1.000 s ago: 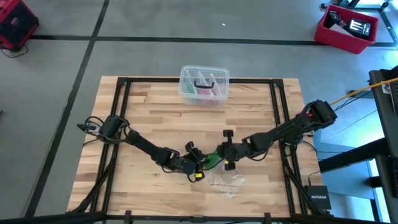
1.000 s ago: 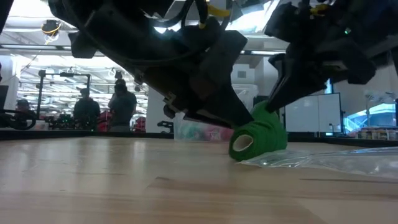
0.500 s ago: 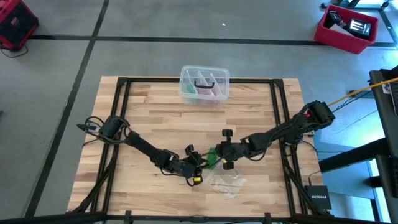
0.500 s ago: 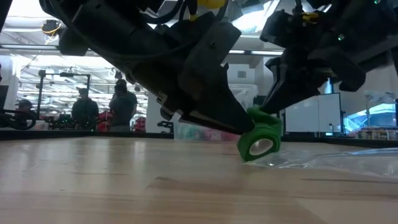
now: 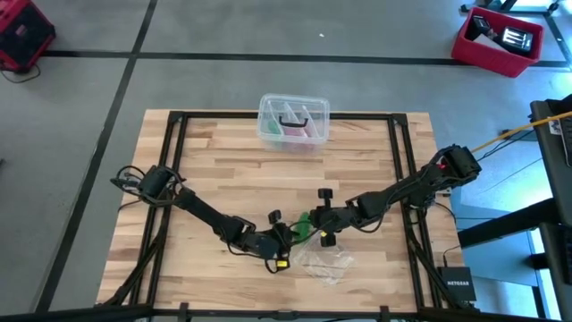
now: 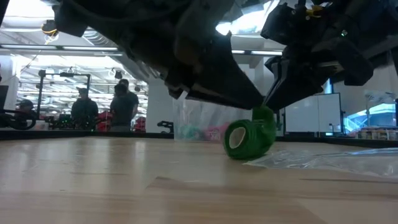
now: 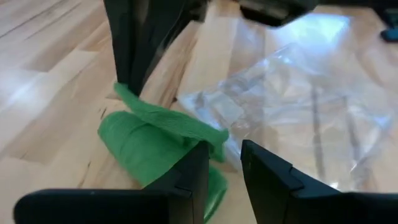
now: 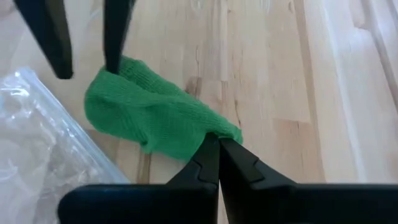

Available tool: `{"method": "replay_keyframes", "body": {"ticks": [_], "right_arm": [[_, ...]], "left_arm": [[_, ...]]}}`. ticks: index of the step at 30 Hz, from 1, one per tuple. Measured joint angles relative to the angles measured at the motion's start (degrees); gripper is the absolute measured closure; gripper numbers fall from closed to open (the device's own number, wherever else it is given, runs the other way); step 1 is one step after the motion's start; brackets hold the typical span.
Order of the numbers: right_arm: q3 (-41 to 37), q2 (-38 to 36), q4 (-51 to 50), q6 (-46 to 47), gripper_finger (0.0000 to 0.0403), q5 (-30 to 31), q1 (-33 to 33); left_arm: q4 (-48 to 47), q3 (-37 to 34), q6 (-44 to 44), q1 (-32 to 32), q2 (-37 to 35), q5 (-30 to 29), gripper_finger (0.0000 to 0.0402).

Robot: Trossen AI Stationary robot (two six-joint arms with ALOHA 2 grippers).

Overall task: Roll bandage
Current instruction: Roll the green bandage

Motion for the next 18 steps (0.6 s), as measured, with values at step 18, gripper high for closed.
{"method": "replay_keyframes", "body": {"ticks": [18], "right_arm": [[0.00,0.00,0.16,1.19,0.0400,0.10,0.00]], "left_arm": [[-7.43,0.92,3.87,0.54,-1.52,1.07,0.0314]]}}
